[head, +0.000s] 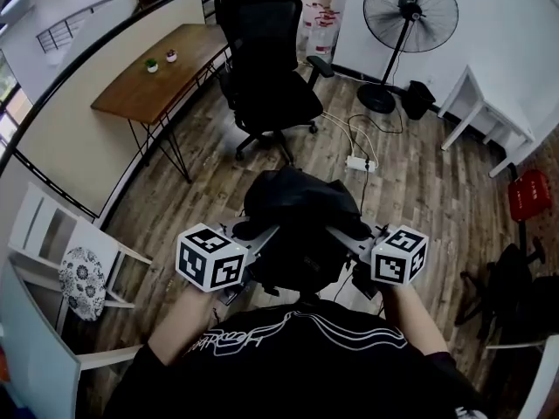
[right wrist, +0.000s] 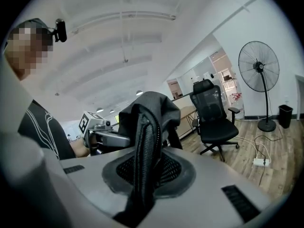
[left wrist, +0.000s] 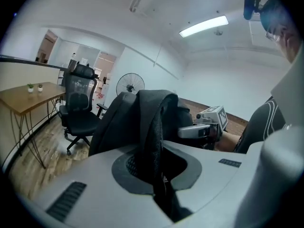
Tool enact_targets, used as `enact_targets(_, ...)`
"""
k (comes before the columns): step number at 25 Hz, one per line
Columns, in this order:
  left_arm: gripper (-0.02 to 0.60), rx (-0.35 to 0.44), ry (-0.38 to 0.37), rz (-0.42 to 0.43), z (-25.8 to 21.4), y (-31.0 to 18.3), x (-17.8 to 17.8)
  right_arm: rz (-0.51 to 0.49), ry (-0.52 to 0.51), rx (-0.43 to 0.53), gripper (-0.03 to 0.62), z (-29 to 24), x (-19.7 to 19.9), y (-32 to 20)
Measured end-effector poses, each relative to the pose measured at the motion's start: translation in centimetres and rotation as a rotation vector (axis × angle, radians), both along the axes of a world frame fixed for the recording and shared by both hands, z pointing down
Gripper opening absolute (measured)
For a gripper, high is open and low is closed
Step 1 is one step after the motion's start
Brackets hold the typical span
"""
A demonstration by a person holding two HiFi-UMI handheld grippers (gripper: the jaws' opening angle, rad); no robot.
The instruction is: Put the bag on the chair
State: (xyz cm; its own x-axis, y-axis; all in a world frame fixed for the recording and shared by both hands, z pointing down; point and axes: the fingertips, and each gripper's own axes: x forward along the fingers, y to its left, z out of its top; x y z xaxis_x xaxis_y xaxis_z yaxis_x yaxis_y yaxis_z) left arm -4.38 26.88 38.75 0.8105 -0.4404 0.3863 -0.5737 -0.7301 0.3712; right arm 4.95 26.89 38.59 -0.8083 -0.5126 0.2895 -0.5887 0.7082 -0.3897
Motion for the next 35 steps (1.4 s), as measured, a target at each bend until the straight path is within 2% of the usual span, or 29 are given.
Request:
enact_targets(9,0.043,-0.062,0.015,-0.035,1.5,-3.5,1.0,-0.019,-0.036,-0.051,0.049,2.1,1.2,-4.1)
enact_targets(16,0.043,-0.136,0.017,-0.08,3.1,-10.0,2.5,-0.078,-0.071,-0.106,0.051,4.1,2.8,-11.1)
enact_targets(21,0.043,-0.184,0.012,-0.093,4.4,-15.8,4.9,-0.075,-0.079,-0.117,0.051,5.3,5.2,-16.9)
enact_targets(28,0.043,-0.189,-0.013,-0.071,4.8,-22.6,8.3,-0.057,-0.087,-0.11,0.049,5.5,8.5,-23.3)
enact_targets(35,0.043,-0.189,0.02,-0.083,4.6,-28.2,9.3,-0.073,-0.052,-0.082,0.049,4.9,9.6,-29.0)
